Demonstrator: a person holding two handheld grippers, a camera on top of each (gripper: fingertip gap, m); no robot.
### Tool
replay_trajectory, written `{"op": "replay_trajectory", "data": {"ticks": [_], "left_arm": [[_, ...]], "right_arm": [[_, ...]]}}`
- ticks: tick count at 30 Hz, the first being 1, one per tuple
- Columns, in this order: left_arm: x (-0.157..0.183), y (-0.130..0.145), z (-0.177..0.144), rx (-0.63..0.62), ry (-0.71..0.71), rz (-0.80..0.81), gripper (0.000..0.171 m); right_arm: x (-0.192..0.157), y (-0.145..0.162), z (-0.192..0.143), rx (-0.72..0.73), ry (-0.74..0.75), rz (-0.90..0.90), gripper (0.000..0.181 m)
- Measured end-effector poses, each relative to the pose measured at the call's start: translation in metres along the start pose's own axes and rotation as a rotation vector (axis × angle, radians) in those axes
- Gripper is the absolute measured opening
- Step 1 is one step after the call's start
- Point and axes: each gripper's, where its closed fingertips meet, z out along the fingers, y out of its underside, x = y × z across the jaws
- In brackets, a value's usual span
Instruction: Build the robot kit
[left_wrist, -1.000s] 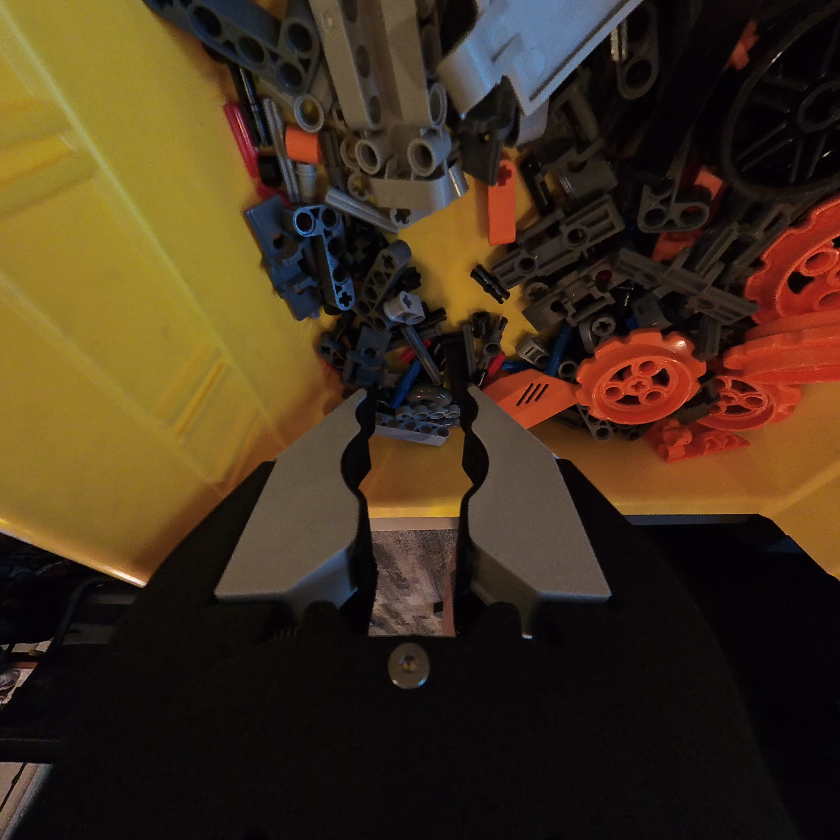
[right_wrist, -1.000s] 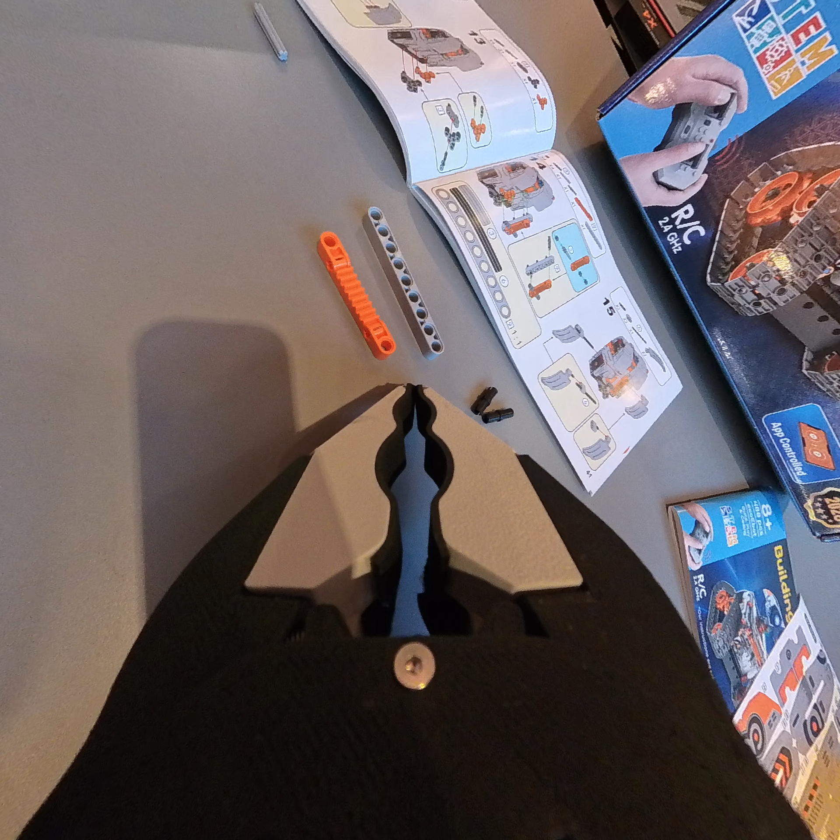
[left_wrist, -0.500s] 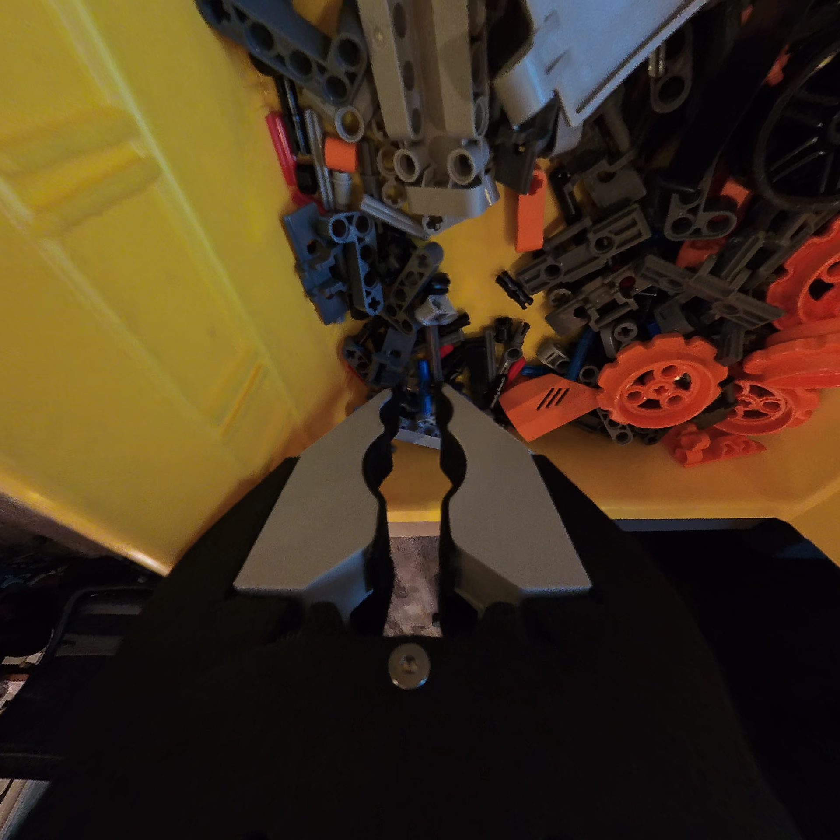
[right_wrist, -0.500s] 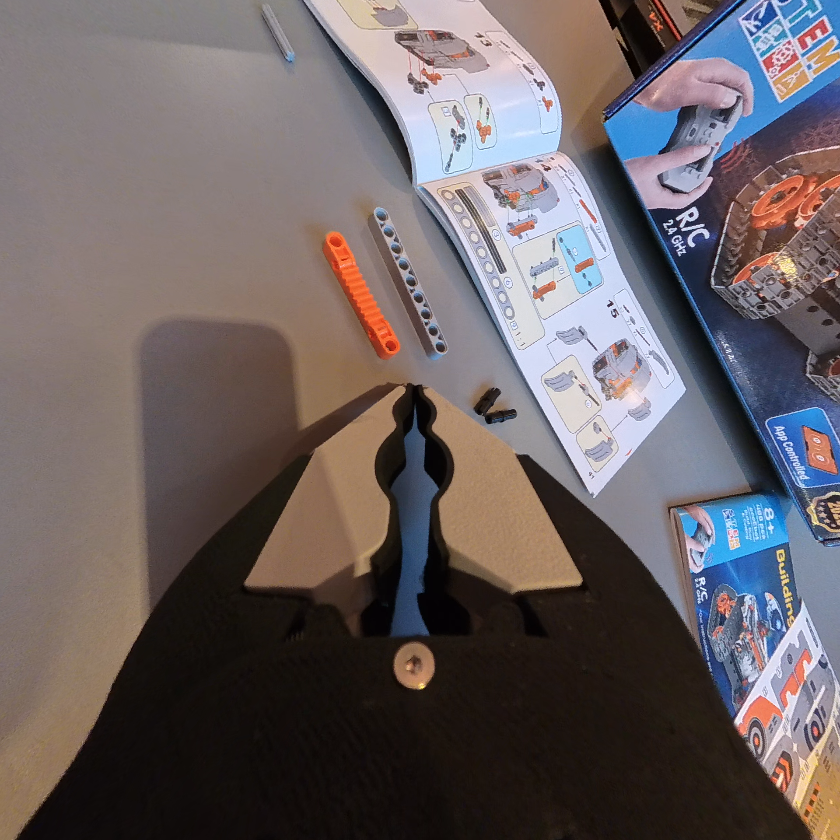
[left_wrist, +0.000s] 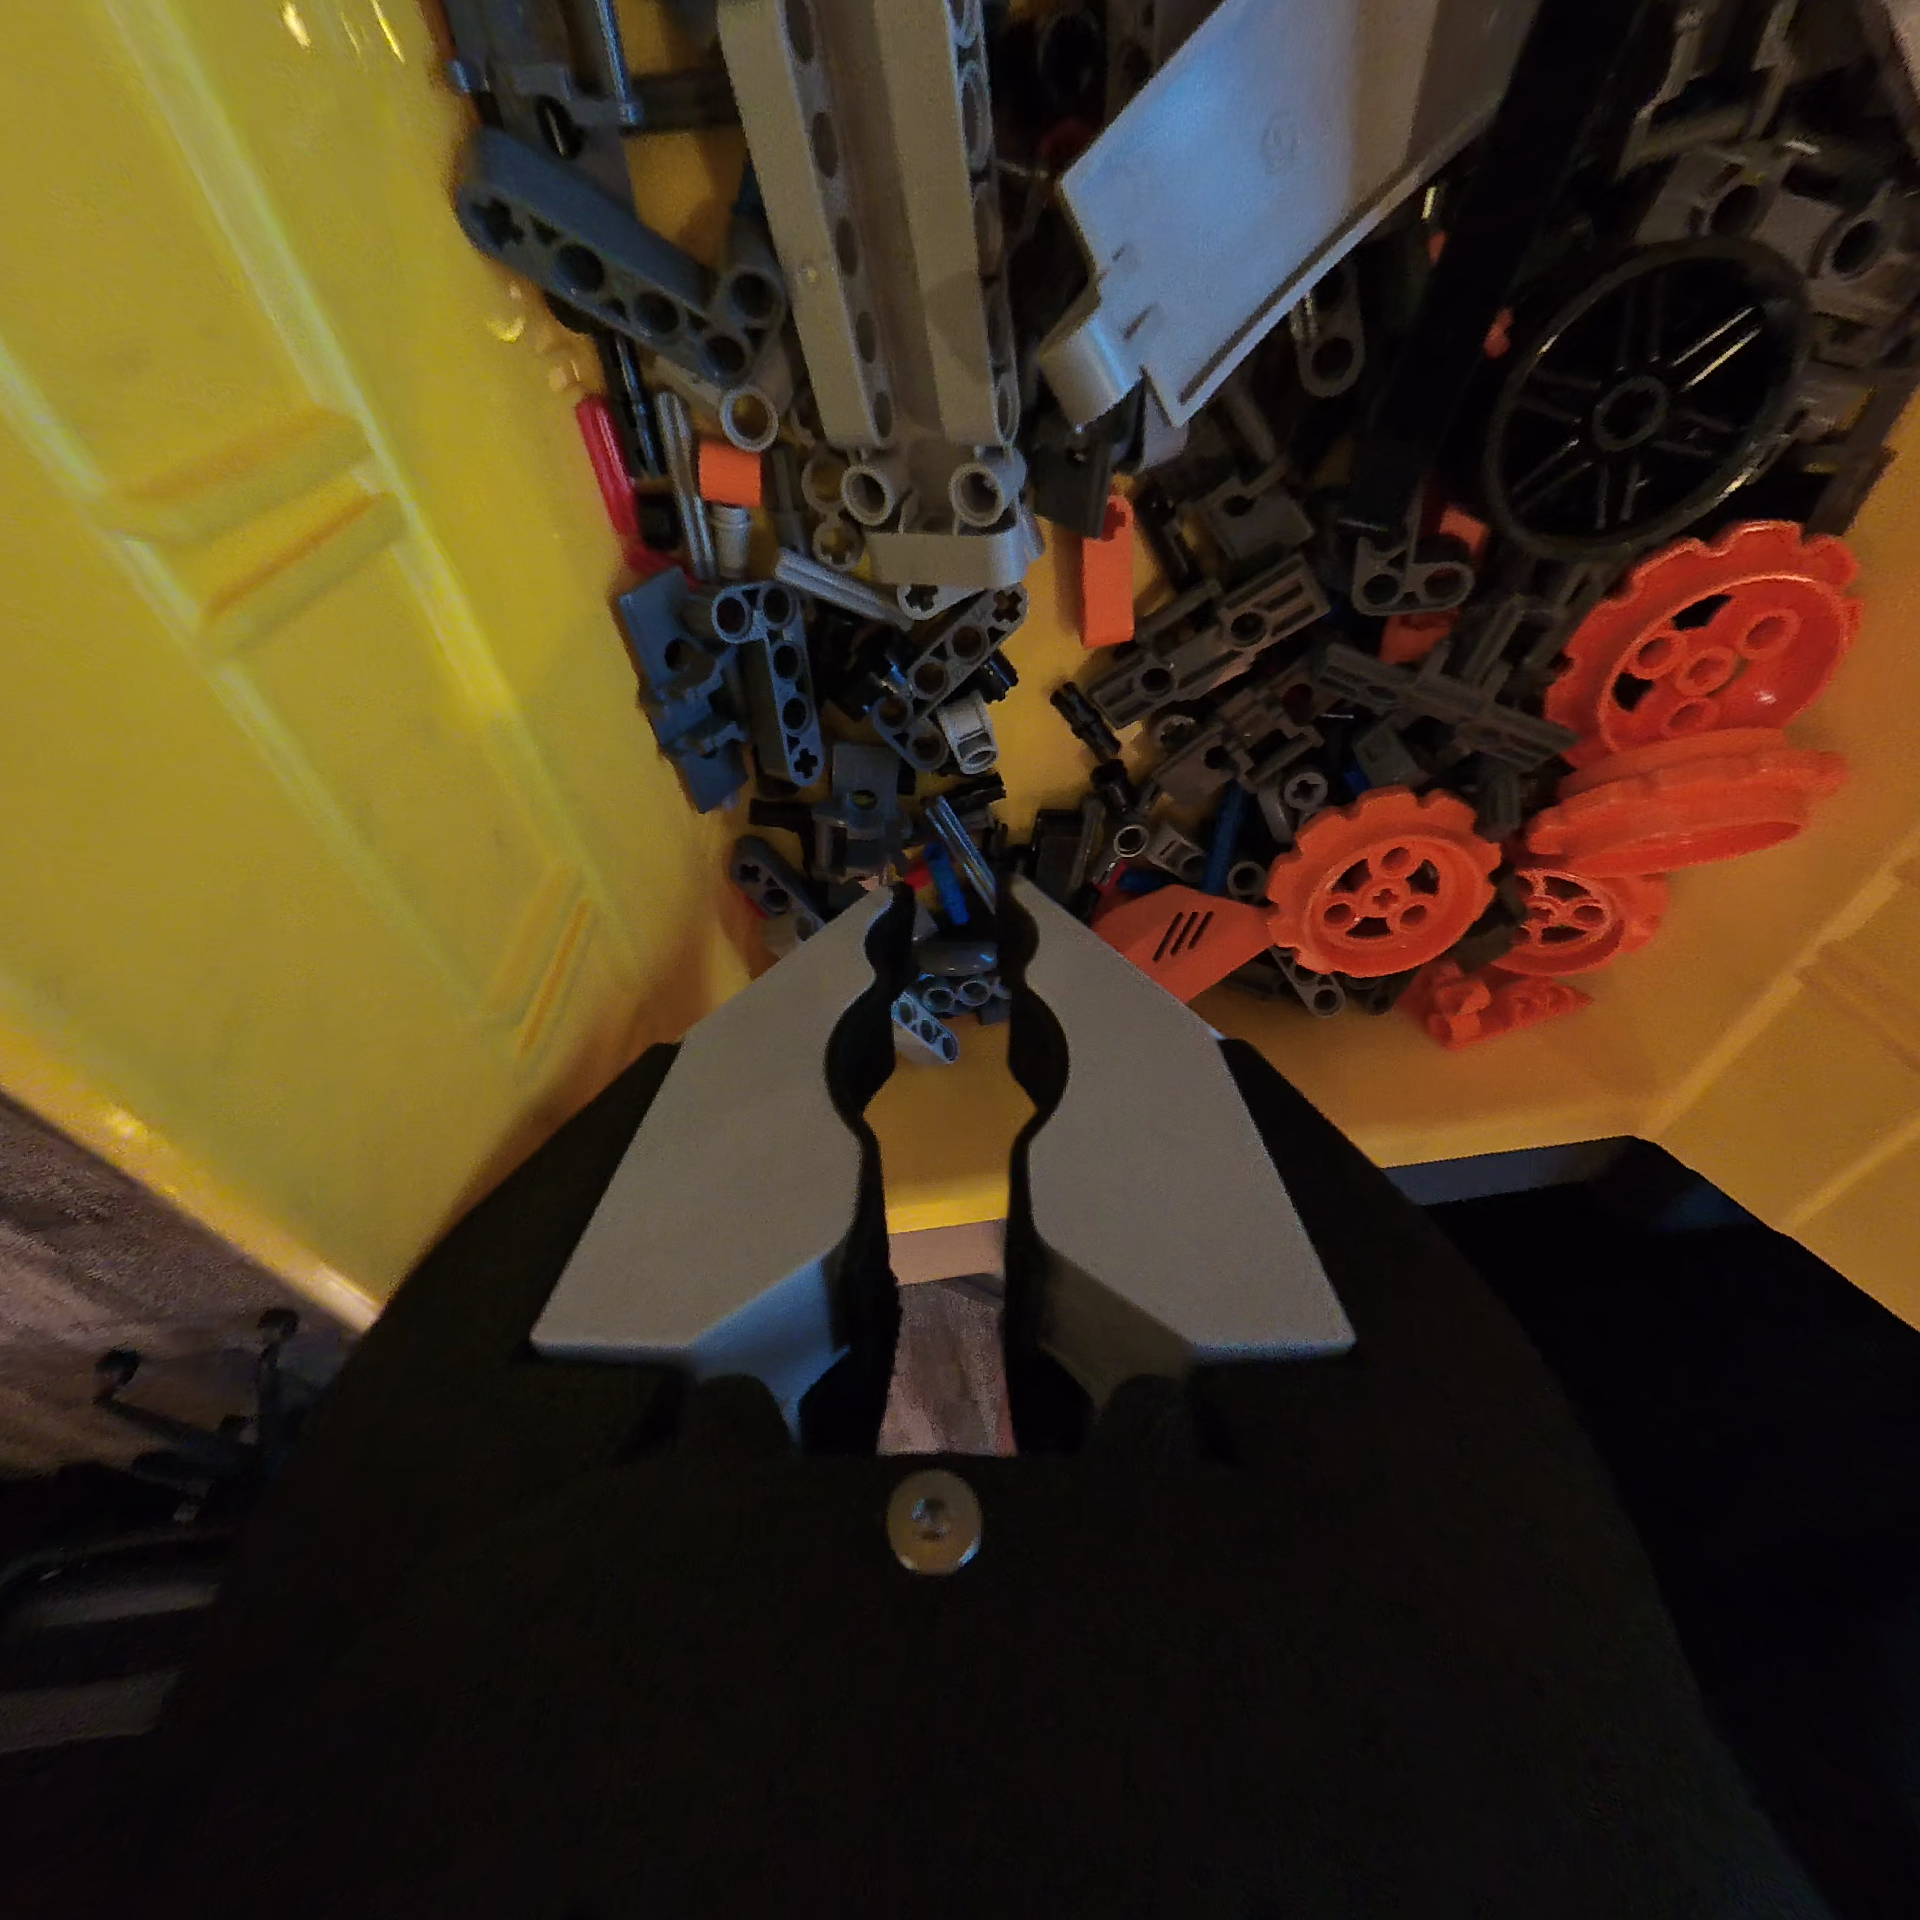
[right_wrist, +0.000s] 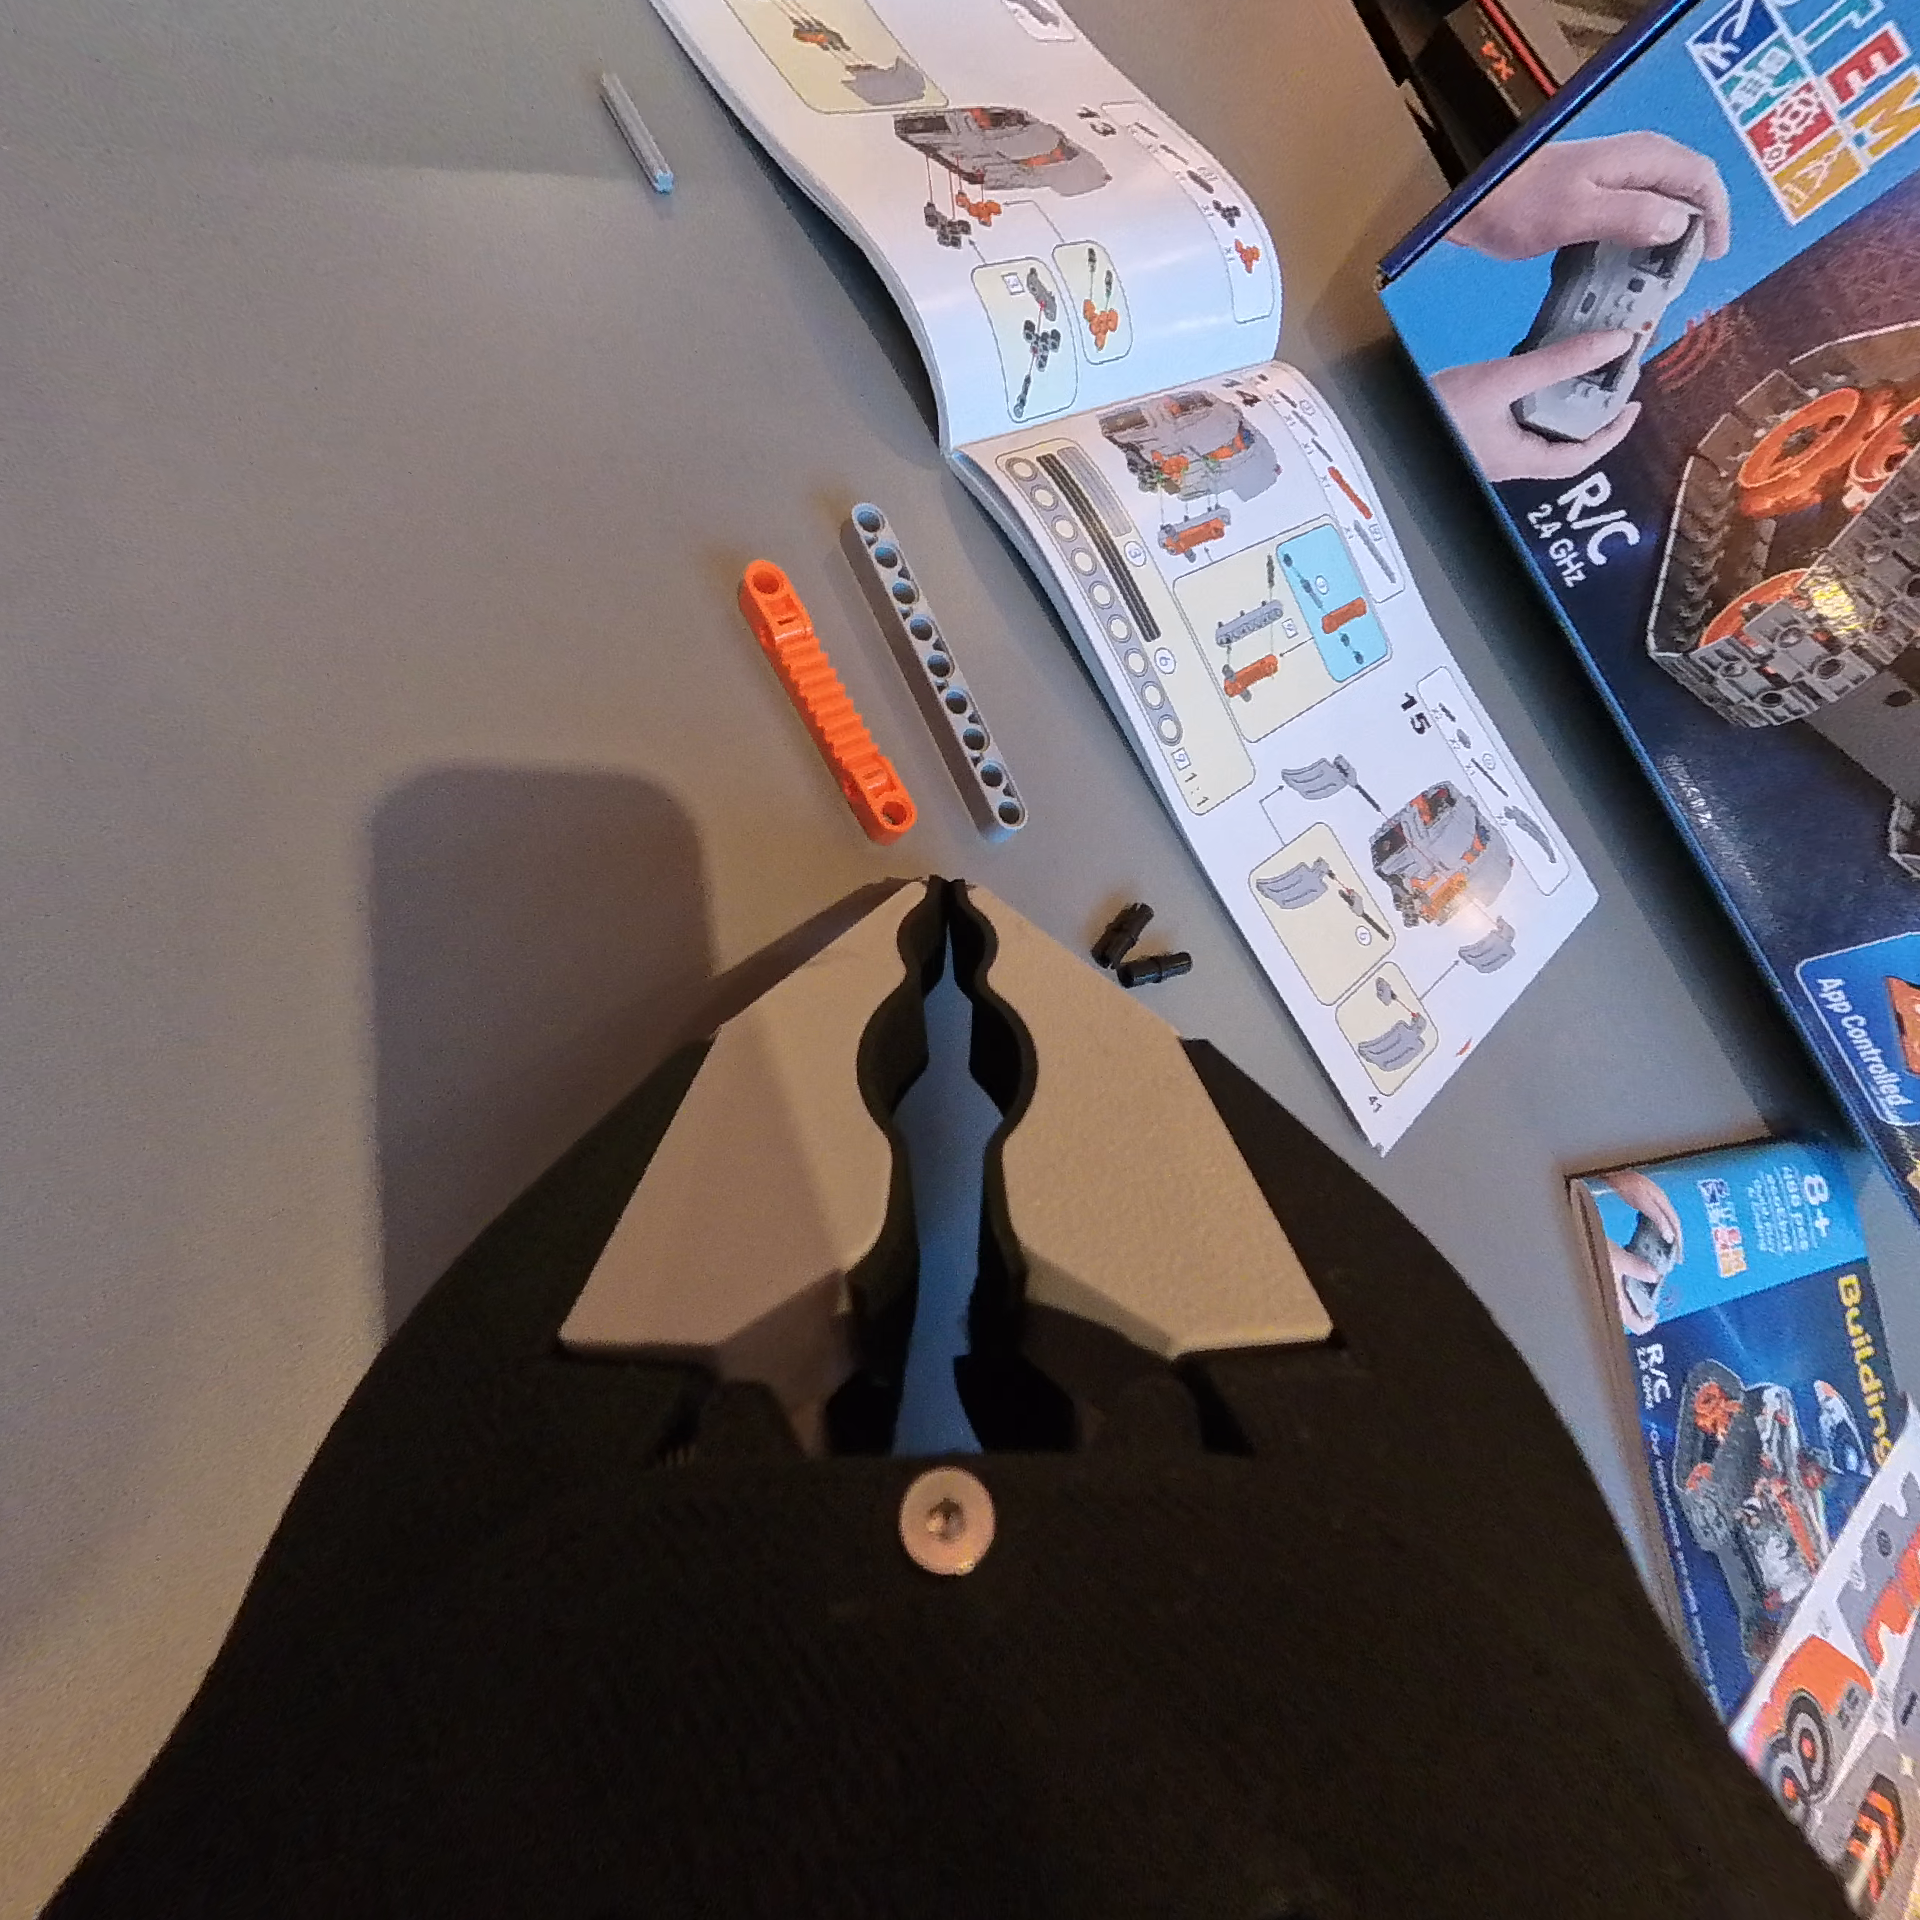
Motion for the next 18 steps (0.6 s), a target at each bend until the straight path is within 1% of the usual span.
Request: {"op": "replay_trajectory", "data": {"ticks": [2,3,8,12,14,18], "left_arm": [[0.003,-0.003,-0.003,0.025,0.017,-0.011,0.024],[0.003,-0.005,-0.006,0.044,0.02,-0.018,0.027],[-0.002,-0.016,-0.026,0.184,0.025,-0.065,0.028],[-0.002,-0.023,-0.043,0.293,0.038,-0.07,0.018],[-0.001,-0.023,-0.043,0.294,0.053,-0.065,0.016],[0.002,-0.026,-0.032,0.24,0.074,-0.047,0.015]], "right_arm": [[0.0,0.0,0.0,0.002,-0.002,0.006,0.0],[0.0,0.0,0.0,0.004,-0.001,0.008,0.0],[0.001,-0.001,0.001,0.008,0.001,0.015,0.0],[0.002,-0.001,0.002,0.012,0.003,0.021,0.0],[0.004,-0.002,0.004,0.011,0.007,0.024,0.0],[0.005,-0.002,0.005,0.01,0.015,0.02,0.0]]}}
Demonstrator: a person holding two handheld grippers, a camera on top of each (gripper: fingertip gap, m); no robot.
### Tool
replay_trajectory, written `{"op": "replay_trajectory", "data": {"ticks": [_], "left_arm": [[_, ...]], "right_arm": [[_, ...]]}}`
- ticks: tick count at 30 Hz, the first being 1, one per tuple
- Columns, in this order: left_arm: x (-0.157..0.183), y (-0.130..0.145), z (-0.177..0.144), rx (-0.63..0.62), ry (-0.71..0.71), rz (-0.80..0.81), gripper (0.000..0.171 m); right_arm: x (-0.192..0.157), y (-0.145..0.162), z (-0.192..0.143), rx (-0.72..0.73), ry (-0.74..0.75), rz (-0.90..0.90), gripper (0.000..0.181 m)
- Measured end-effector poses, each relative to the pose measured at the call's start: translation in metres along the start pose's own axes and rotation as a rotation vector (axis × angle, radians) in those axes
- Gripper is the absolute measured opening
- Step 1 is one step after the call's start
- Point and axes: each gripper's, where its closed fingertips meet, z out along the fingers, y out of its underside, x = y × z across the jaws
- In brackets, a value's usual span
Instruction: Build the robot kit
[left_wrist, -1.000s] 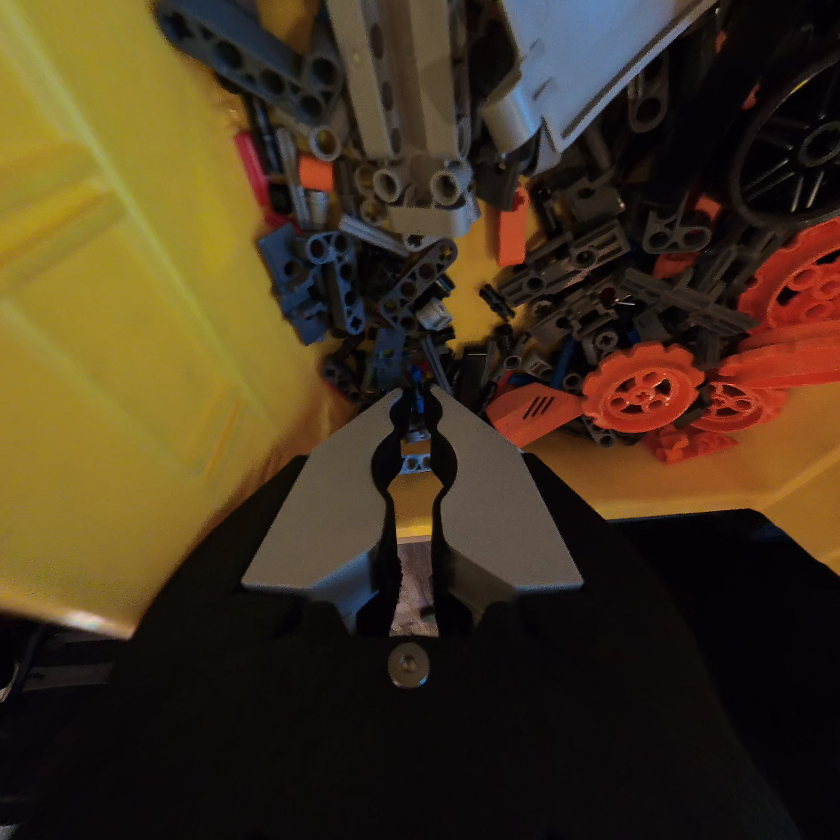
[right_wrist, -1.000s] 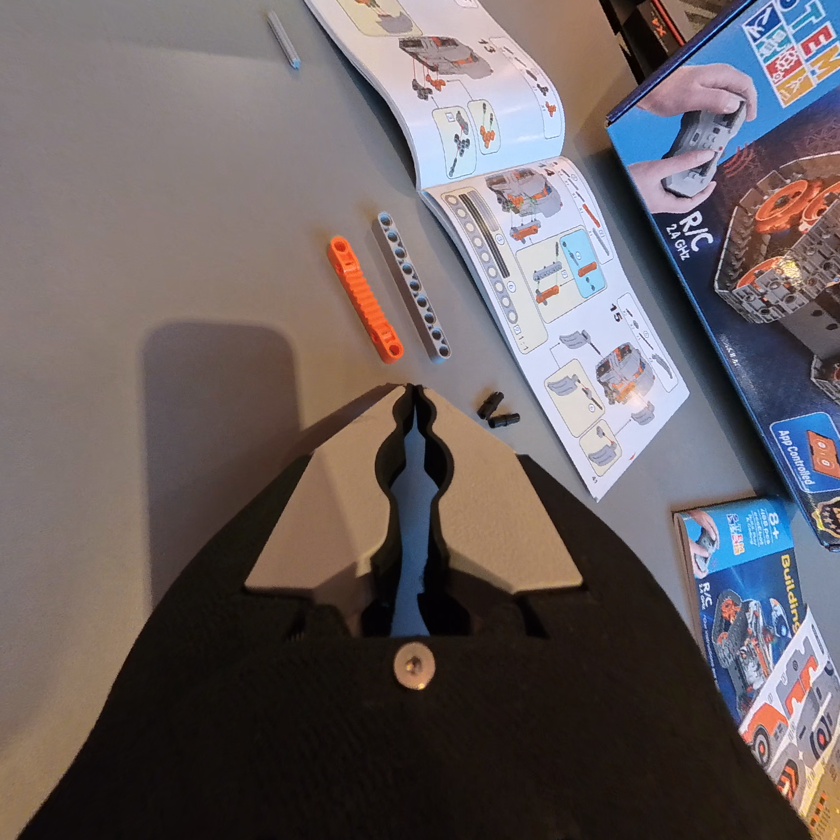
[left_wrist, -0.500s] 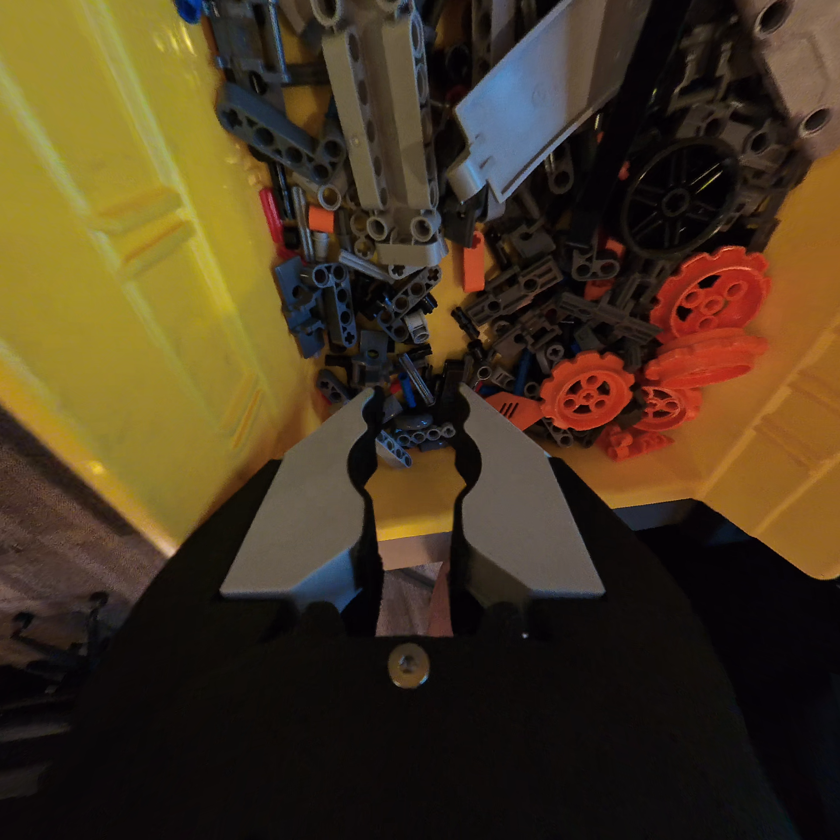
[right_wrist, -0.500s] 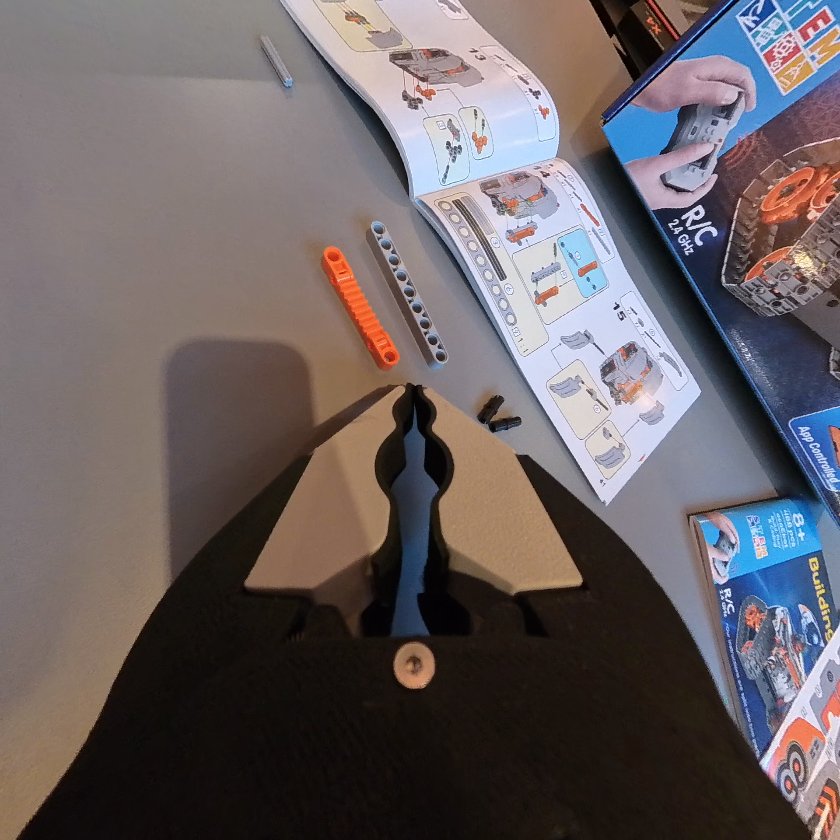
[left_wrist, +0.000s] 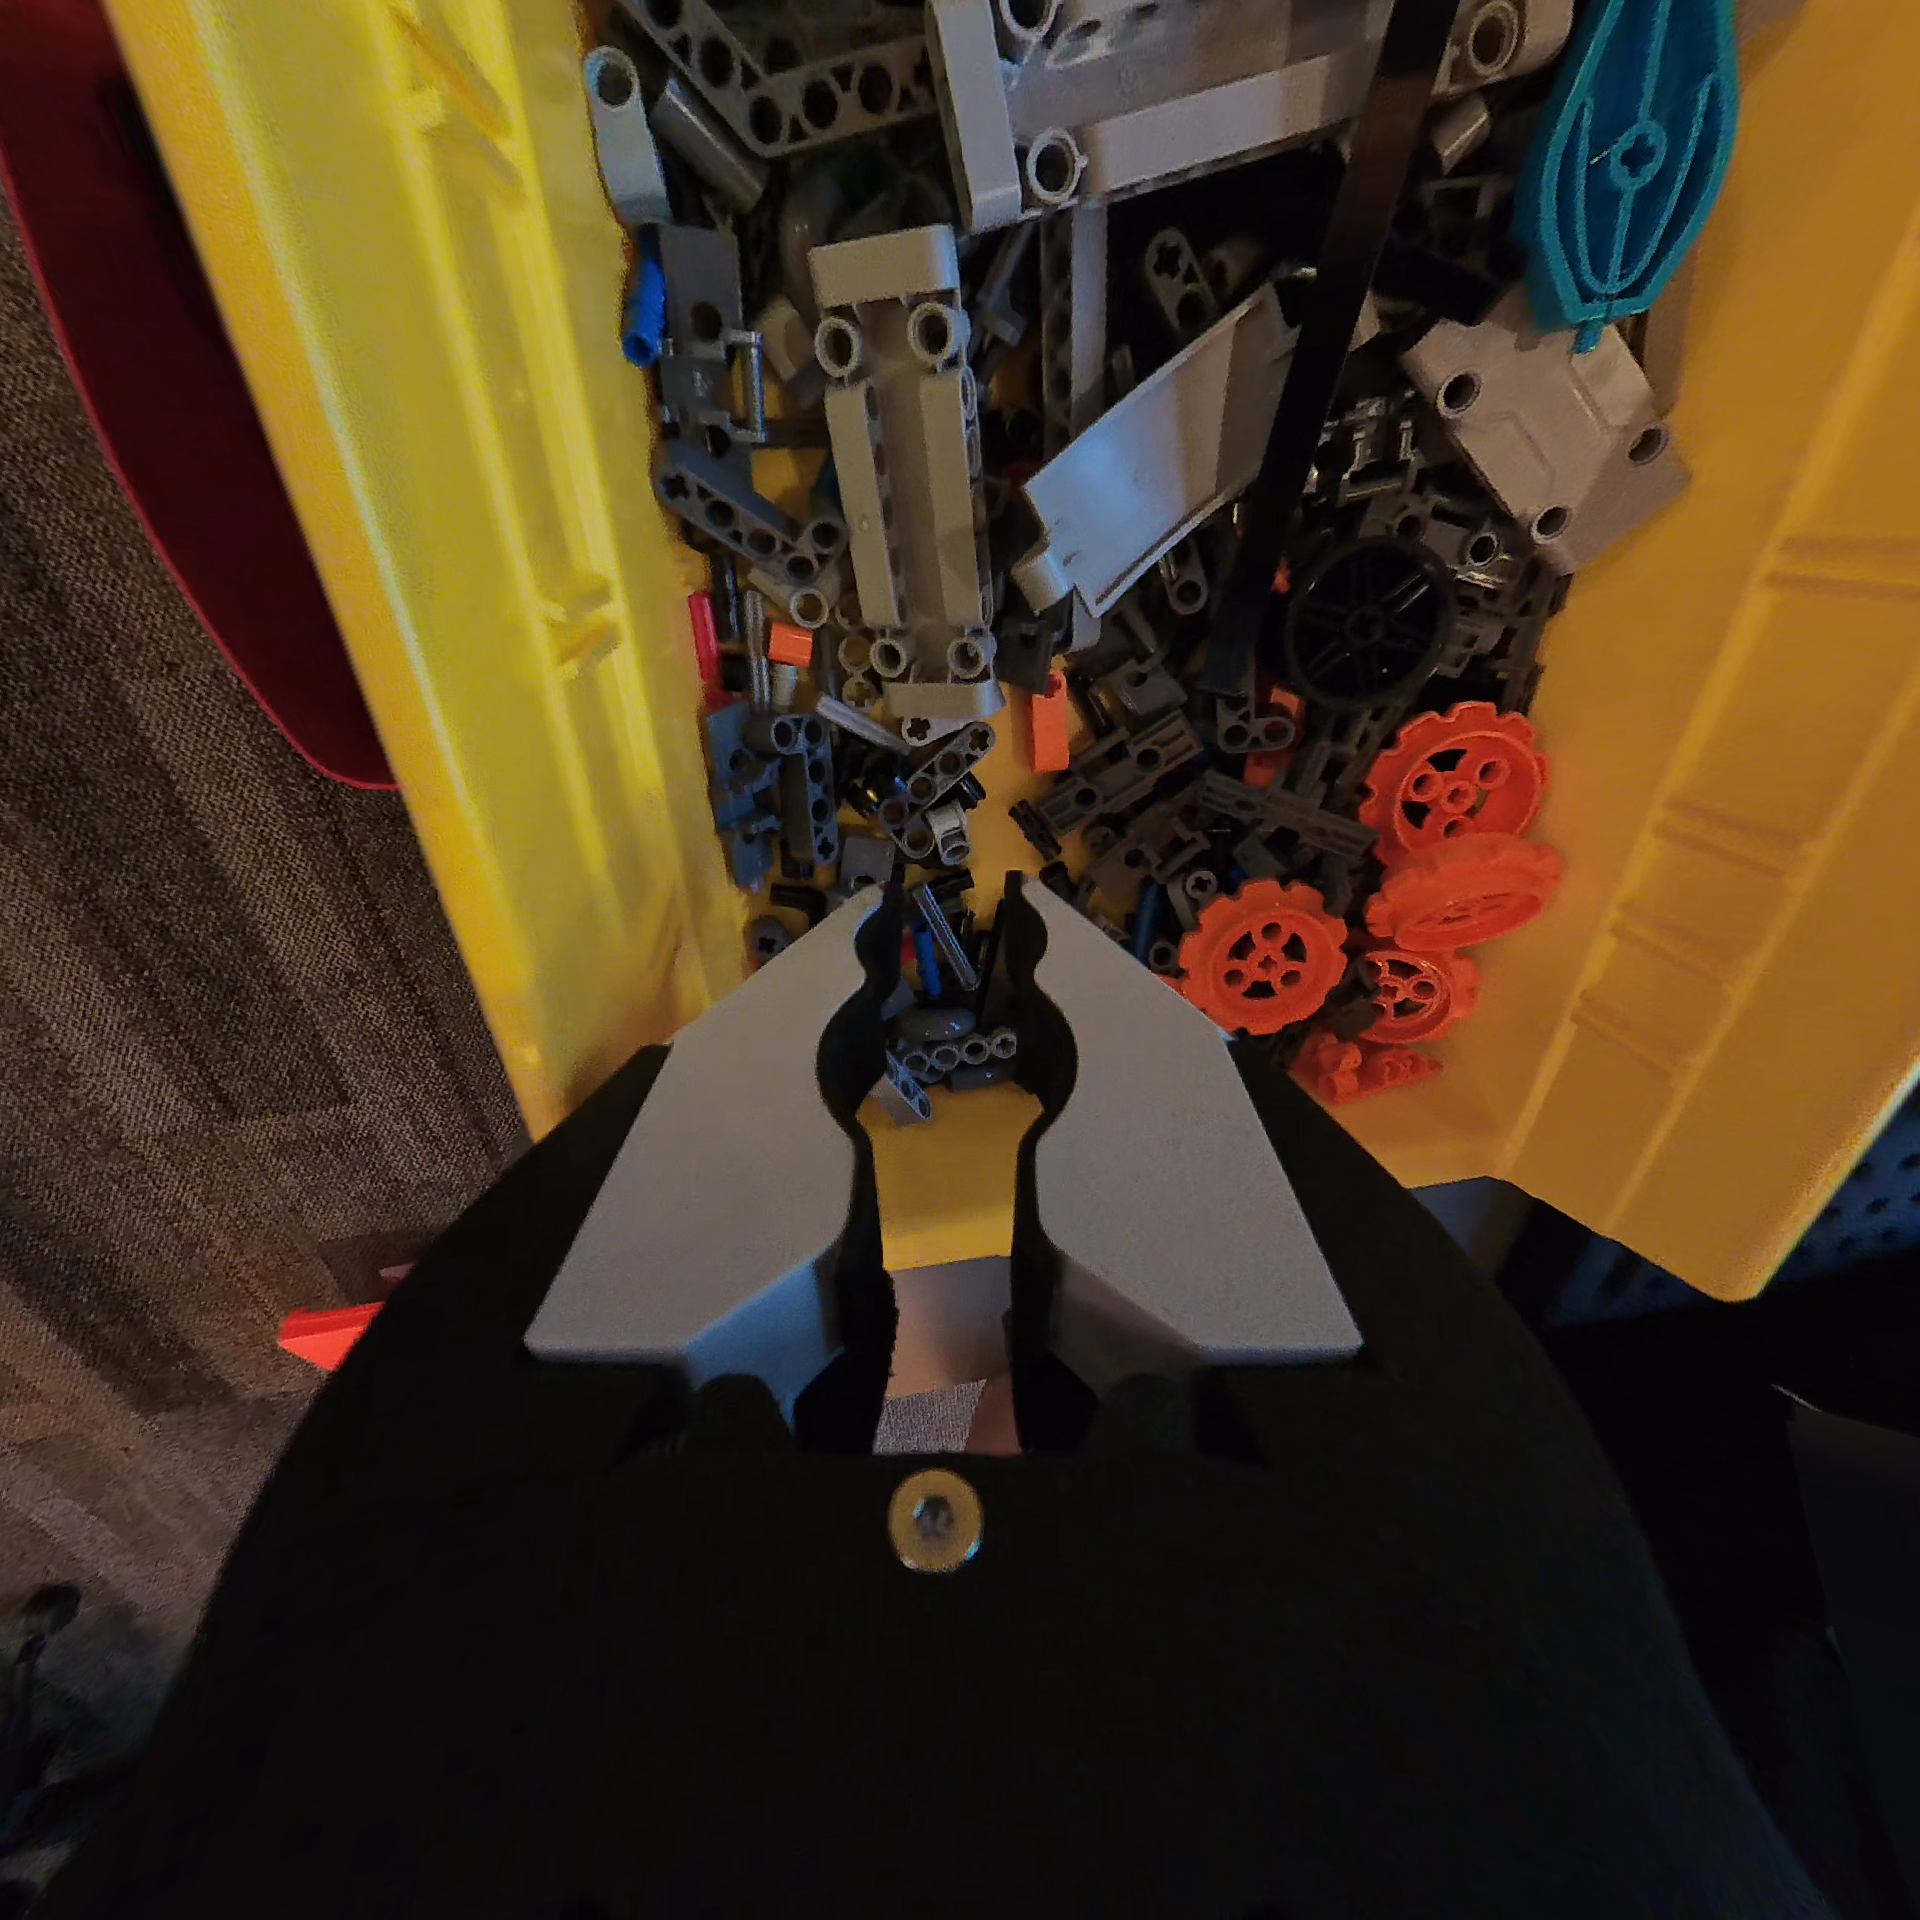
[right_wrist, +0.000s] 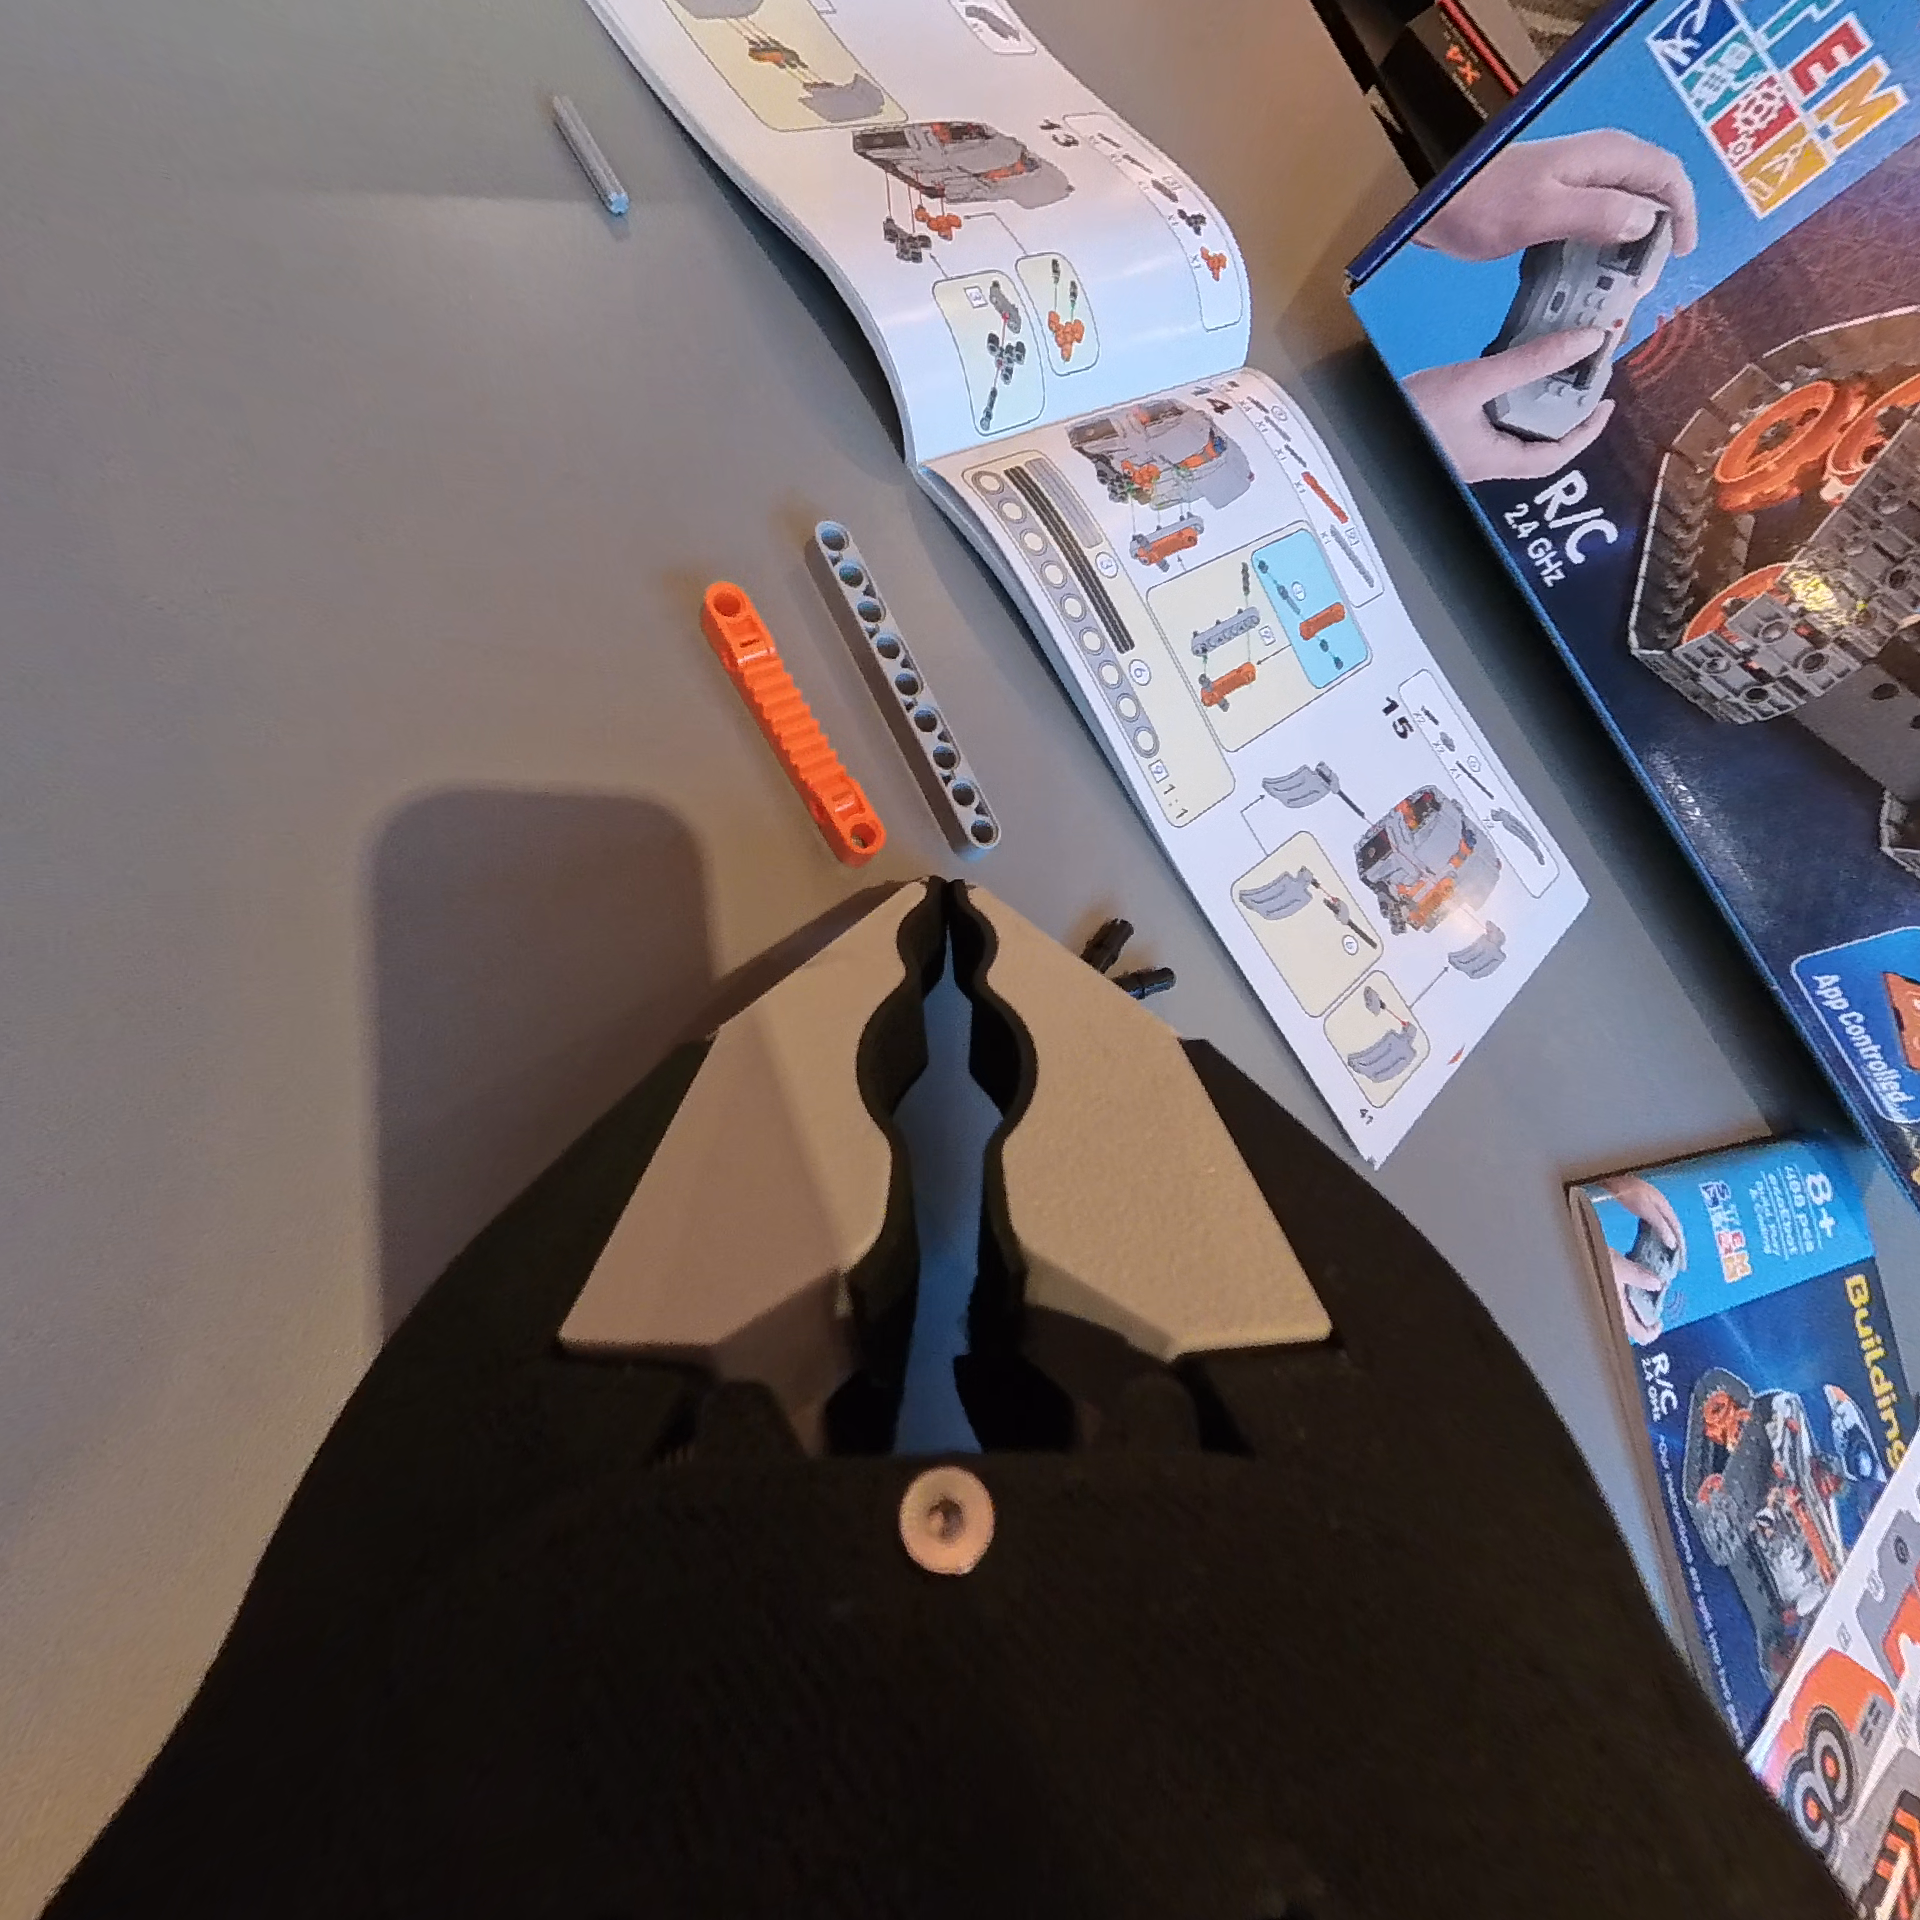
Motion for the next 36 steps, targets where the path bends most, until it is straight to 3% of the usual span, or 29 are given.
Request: {"op": "replay_trajectory", "data": {"ticks": [4,9,11,13,14,24,34,35,36], "left_arm": [[-0.003,-0.009,0.005,0.009,-0.04,-0.016,0.021],[-0.006,-0.003,0.024,-0.109,-0.104,0.022,0.035],[-0.008,-0.003,0.03,-0.14,-0.127,0.039,0.034],[-0.012,-0.005,0.033,-0.154,-0.159,0.069,0.022],[-0.013,-0.007,0.033,-0.147,-0.167,0.081,0.01],[-0.004,-0.036,0.005,0.087,-0.078,0.081,0.009],[0.004,-0.044,0.007,0.112,-0.031,0.105,0.009],[0.005,-0.042,0.008,0.103,-0.023,0.105,0.013],[0.007,-0.039,0.009,0.088,-0.007,0.1,0.032]], "right_arm": [[0.001,0.0,0.0,-0.001,0.001,0.006,0.0],[0.001,0.0,0.001,-0.002,0.003,0.007,0.0],[0.001,0.0,0.001,-0.001,0.003,0.006,0.0],[0.001,0.0,0.0,-0.002,0.003,0.004,0.0],[0.001,0.0,0.0,-0.002,0.003,0.002,0.0],[0.0,0.0,0.0,0.0,-0.005,0.007,0.0],[0.001,0.0,0.001,0.0,-0.006,0.013,0.0],[0.001,0.0,0.001,0.0,-0.006,0.013,0.0],[0.001,0.0,0.001,0.0,-0.007,0.014,0.0]]}}
